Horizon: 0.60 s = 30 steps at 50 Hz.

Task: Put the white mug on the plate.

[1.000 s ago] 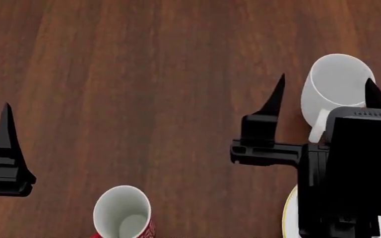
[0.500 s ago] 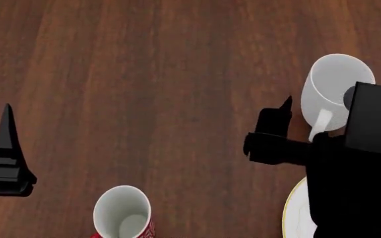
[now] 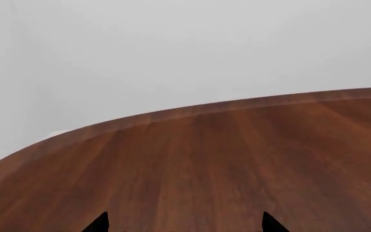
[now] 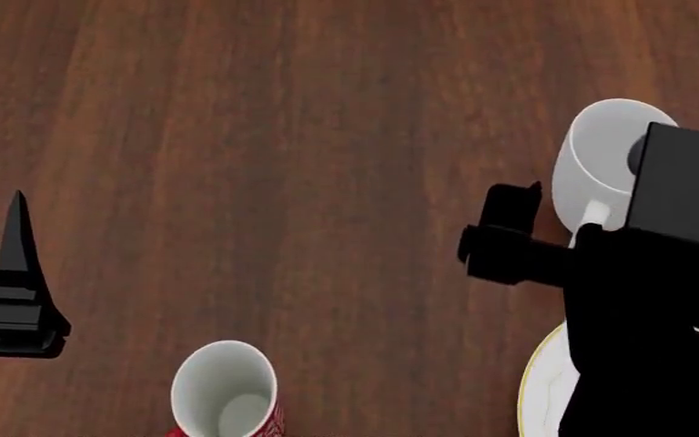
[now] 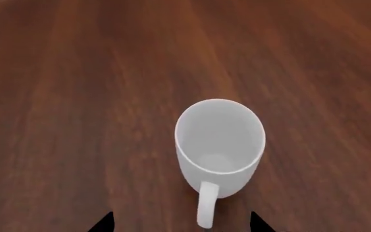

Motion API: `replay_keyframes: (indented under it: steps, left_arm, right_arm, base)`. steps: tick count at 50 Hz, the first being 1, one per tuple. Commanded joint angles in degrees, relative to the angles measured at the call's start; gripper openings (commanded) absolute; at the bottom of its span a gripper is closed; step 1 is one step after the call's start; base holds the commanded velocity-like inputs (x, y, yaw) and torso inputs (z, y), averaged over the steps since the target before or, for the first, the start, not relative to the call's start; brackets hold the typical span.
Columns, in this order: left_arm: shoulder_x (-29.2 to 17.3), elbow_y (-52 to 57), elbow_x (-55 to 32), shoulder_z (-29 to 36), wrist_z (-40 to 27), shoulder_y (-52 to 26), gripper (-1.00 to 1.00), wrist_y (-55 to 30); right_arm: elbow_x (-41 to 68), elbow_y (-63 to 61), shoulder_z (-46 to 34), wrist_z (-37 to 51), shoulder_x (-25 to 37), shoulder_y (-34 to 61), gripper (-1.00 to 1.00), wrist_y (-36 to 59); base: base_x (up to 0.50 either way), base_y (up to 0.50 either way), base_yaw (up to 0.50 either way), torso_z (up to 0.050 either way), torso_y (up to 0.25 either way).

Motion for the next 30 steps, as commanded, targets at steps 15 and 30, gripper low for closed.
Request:
replay_keyframes:
  steps: [15,30]
  left_arm:
    - [-0.4,-0.6,-0.2,0.2,-0.6,0.2,1.00,0.6]
    - [-0.5,-1.2,-0.1,0.6,-1.0,-0.1,1.00,0.9]
  right_arm:
    - [-2.8,11.3,-3.9,-1.3,1.5,2.5,1.00,-6.1]
    - [-4.3,16.3,-5.2,-2.6,1.8,3.0,1.00,-9.3]
  base:
    - [0.00,0.00,0.00,0.000,0.000]
    - [0.00,0.00,0.00,0.000,0.000]
